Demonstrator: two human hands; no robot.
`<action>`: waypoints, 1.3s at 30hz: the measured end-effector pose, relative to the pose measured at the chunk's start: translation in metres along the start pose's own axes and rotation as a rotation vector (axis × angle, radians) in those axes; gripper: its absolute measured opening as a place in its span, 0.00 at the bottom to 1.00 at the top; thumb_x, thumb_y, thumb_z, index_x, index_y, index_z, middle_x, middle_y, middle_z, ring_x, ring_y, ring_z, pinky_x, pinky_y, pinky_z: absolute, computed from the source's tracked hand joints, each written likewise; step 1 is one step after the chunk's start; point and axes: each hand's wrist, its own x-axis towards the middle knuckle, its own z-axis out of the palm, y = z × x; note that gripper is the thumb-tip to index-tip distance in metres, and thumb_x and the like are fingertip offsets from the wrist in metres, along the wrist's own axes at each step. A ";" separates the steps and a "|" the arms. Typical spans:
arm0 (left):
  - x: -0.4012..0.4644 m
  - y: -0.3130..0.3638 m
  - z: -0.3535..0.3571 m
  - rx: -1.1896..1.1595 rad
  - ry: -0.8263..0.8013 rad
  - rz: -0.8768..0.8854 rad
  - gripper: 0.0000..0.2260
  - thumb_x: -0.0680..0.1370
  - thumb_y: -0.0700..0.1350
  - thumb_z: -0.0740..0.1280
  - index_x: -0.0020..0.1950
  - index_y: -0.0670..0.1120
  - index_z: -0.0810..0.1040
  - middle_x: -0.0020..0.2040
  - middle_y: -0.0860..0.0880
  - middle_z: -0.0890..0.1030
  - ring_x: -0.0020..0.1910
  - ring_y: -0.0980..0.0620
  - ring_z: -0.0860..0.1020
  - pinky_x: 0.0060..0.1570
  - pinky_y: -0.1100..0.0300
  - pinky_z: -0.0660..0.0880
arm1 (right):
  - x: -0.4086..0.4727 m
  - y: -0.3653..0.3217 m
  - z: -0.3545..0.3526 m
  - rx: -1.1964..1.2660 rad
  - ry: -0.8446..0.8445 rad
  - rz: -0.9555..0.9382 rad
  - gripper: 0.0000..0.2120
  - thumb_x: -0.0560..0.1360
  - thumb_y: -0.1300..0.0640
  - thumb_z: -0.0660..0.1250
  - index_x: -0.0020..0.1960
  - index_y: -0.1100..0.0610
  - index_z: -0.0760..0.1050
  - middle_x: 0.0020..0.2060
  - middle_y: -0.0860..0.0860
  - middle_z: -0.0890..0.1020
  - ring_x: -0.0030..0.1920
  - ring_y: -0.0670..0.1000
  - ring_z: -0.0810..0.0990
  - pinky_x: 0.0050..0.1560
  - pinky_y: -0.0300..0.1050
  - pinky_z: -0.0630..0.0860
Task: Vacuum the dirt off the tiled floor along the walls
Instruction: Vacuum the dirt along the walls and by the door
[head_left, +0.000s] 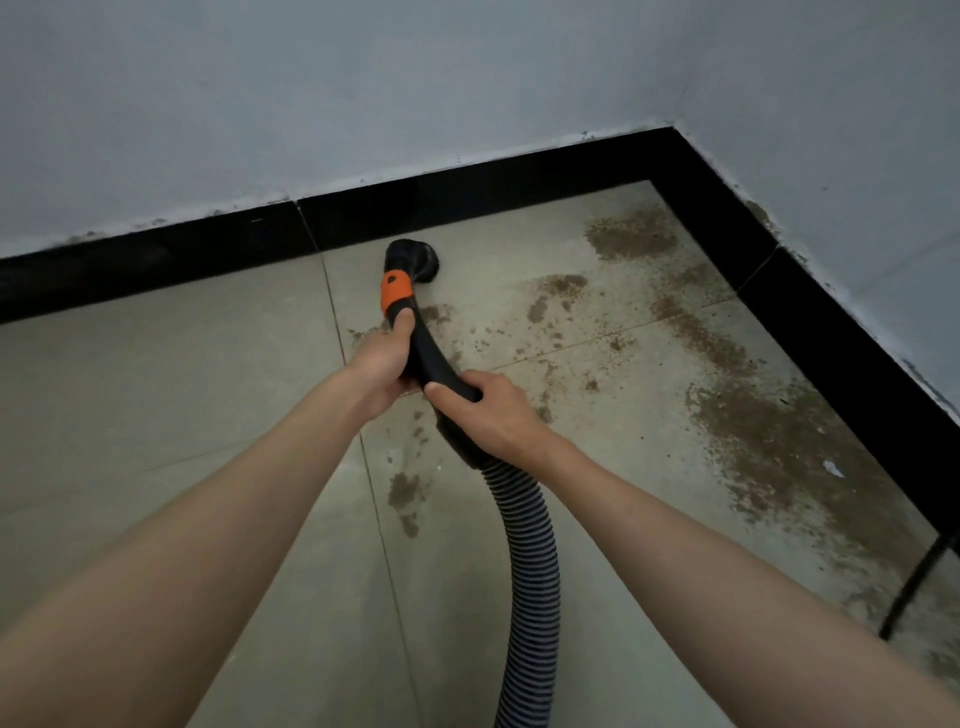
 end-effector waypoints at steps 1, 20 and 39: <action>-0.005 -0.005 -0.011 -0.037 0.007 -0.009 0.22 0.83 0.50 0.56 0.71 0.37 0.63 0.62 0.40 0.74 0.52 0.45 0.76 0.48 0.53 0.74 | -0.004 -0.003 0.008 -0.031 -0.030 -0.008 0.14 0.75 0.40 0.65 0.44 0.51 0.77 0.37 0.48 0.83 0.36 0.45 0.82 0.38 0.42 0.79; -0.062 -0.063 -0.084 -0.121 0.113 -0.069 0.18 0.81 0.57 0.55 0.57 0.41 0.65 0.46 0.47 0.75 0.44 0.50 0.75 0.42 0.55 0.73 | -0.088 -0.016 0.062 -0.278 -0.186 -0.034 0.17 0.76 0.38 0.62 0.51 0.52 0.75 0.41 0.50 0.83 0.42 0.52 0.82 0.47 0.54 0.80; -0.056 -0.056 -0.043 0.002 -0.001 -0.063 0.17 0.83 0.55 0.52 0.58 0.41 0.65 0.47 0.47 0.74 0.44 0.51 0.75 0.39 0.58 0.72 | -0.094 -0.001 0.038 -0.301 -0.076 0.035 0.18 0.76 0.37 0.62 0.52 0.52 0.75 0.42 0.51 0.83 0.43 0.53 0.82 0.47 0.54 0.80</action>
